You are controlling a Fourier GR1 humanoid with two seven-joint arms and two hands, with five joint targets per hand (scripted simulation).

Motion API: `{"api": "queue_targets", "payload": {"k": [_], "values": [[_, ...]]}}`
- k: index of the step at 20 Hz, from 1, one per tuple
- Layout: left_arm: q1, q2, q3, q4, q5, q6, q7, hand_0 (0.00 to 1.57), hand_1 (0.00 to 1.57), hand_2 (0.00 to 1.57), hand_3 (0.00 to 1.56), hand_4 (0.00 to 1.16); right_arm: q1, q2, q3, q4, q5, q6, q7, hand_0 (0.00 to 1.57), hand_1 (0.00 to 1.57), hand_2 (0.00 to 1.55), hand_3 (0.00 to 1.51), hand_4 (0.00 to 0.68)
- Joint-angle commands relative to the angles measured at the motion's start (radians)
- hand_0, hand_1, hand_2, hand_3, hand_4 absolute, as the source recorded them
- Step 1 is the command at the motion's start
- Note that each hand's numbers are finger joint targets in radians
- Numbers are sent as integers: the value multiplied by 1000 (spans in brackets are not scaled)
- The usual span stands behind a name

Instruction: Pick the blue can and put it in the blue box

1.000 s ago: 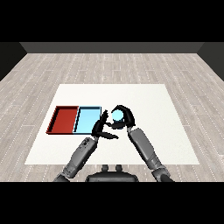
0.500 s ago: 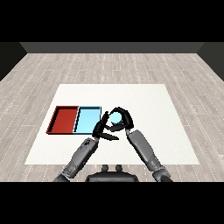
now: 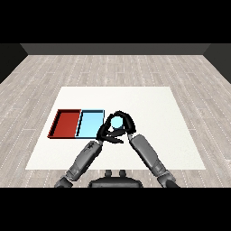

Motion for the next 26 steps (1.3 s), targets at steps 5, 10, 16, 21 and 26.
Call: {"api": "queue_targets", "payload": {"k": [5, 10, 16, 21, 26], "values": [[-12, 0, -45, -1, 34, 31, -40, 0, 0, 0, 0, 0, -76, 7, 0, 49, -21, -12, 8, 1460, 1460, 1446, 1396, 556], [-113, 0, -6, 86, 5, 48, 13, 0, 0, 0, 0, 108, -21, 7, 81, -17, -30, -49, 32, 1485, 1485, 1468, 1407, 536], [-124, 0, -80, 91, -62, 195, 91, 0, 0, 0, 0, 0, 5, 7, 109, 19, -64, -48, -45, 1483, 1483, 1458, 1406, 572], [-176, 1, -56, 83, -126, 191, 113, 0, 0, 0, 0, 206, -54, 6, 155, 108, -133, -93, -97, 1475, 1475, 1457, 1399, 559], [-148, 2, -88, 108, -24, 251, 44, 776, 776, 789, 205, 641, -72, 6, 118, 47, -142, -71, -51, 1483, 1483, 1461, 1408, 587]]}}
